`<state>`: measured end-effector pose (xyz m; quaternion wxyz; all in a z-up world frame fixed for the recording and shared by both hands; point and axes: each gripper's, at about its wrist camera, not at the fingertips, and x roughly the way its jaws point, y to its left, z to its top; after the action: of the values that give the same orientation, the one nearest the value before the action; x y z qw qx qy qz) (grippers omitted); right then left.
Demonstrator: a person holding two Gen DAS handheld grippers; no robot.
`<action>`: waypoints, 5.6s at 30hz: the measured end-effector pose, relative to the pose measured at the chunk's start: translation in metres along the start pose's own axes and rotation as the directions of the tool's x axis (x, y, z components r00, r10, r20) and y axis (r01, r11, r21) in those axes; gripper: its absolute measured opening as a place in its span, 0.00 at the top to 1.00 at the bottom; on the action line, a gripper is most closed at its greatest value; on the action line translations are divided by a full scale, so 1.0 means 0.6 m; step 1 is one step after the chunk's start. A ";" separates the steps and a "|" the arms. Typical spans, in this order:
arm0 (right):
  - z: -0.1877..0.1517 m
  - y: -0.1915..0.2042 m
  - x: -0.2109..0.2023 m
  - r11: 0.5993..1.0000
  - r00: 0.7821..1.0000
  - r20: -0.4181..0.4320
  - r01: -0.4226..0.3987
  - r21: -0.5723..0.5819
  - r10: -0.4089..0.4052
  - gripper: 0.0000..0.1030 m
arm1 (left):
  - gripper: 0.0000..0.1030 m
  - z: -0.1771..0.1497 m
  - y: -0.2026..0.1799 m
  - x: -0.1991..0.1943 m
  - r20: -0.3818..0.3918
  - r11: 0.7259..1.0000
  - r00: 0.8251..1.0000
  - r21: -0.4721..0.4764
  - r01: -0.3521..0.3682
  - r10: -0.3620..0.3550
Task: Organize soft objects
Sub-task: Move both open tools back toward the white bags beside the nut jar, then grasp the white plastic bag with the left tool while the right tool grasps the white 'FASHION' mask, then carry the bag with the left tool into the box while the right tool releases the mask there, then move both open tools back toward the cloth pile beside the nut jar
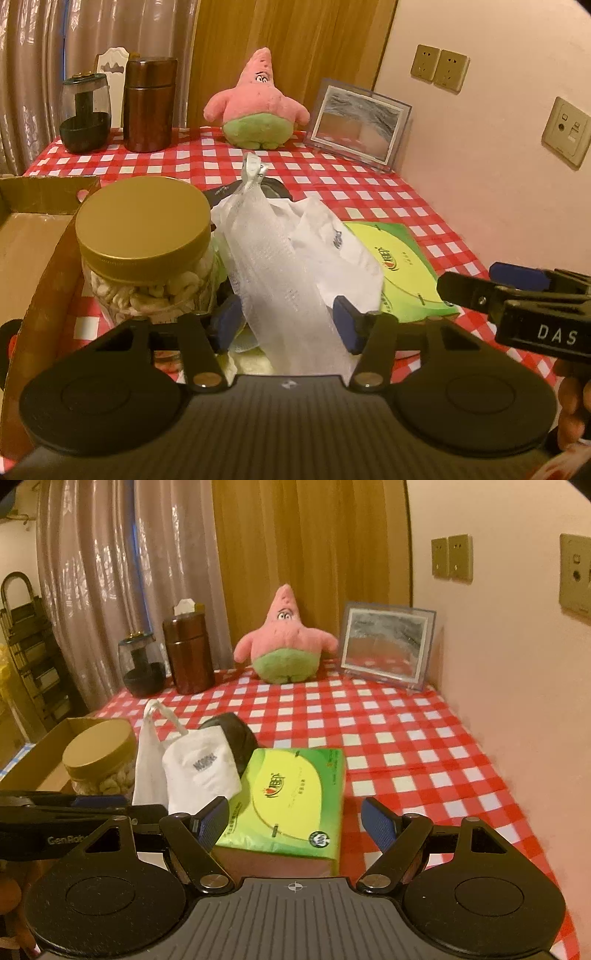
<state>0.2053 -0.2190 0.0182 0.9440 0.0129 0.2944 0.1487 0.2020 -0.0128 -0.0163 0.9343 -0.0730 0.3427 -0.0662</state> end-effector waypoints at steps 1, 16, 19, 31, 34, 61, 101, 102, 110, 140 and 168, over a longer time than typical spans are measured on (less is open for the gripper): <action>0.000 0.001 0.003 1.000 1.000 0.000 -0.006 0.002 0.006 0.24 | 0.58 0.001 0.001 0.004 0.001 1.000 1.000 0.003 -0.004 0.004; 0.007 0.041 0.028 0.997 0.998 -0.001 -0.067 -0.044 0.067 0.24 | 0.99 -0.006 0.016 -0.018 0.008 0.999 1.000 0.041 -0.003 0.003; 0.011 0.056 0.037 0.993 0.996 -0.002 -0.093 -0.072 0.093 0.24 | 0.99 -0.006 0.024 -0.045 0.031 0.999 1.000 0.050 -0.005 0.003; 0.034 0.104 0.121 0.969 0.988 -0.050 -0.150 -0.198 0.143 0.24 | 0.99 -0.002 0.069 -0.114 0.090 1.000 0.996 -0.001 0.018 -0.018; 0.038 0.110 0.143 0.962 0.986 -0.072 -0.162 -0.221 0.149 0.29 | 0.99 0.000 0.069 -0.114 0.093 1.000 0.996 0.001 0.016 -0.016; 0.055 0.088 0.033 0.989 0.992 0.101 -0.064 -0.130 0.078 0.91 | 0.99 0.016 0.056 -0.150 0.121 0.997 0.990 0.011 0.070 -0.071; 0.039 0.432 -0.004 0.888 0.912 -0.034 -0.407 -0.215 0.410 0.91 | 0.99 0.026 0.336 -0.341 0.128 0.978 0.969 -0.029 -0.207 0.209; 0.039 0.442 0.012 0.887 0.910 -0.045 -0.411 -0.212 0.411 0.91 | 0.99 0.025 0.350 -0.333 0.122 0.977 0.969 -0.032 -0.212 0.214; 0.031 0.491 0.119 0.892 0.907 -0.101 -0.421 -0.167 0.409 0.91 | 0.99 0.024 0.427 -0.268 0.082 0.972 0.969 -0.040 -0.231 0.234; 0.003 0.466 0.124 0.880 0.885 -0.151 -0.459 -0.122 0.441 0.42 | 0.62 -0.036 0.456 -0.263 0.032 0.945 0.956 -0.166 -0.283 0.292; -0.061 0.160 -0.115 0.997 0.996 -0.042 -0.079 -0.016 0.078 0.42 | 0.17 0.001 0.144 -0.278 0.123 0.997 0.990 -0.047 -0.066 0.072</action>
<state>0.1044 -0.1496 0.0369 0.9312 0.0132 0.3117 0.1885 0.0826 0.1011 0.0735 0.9537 -0.0852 0.2876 -0.0218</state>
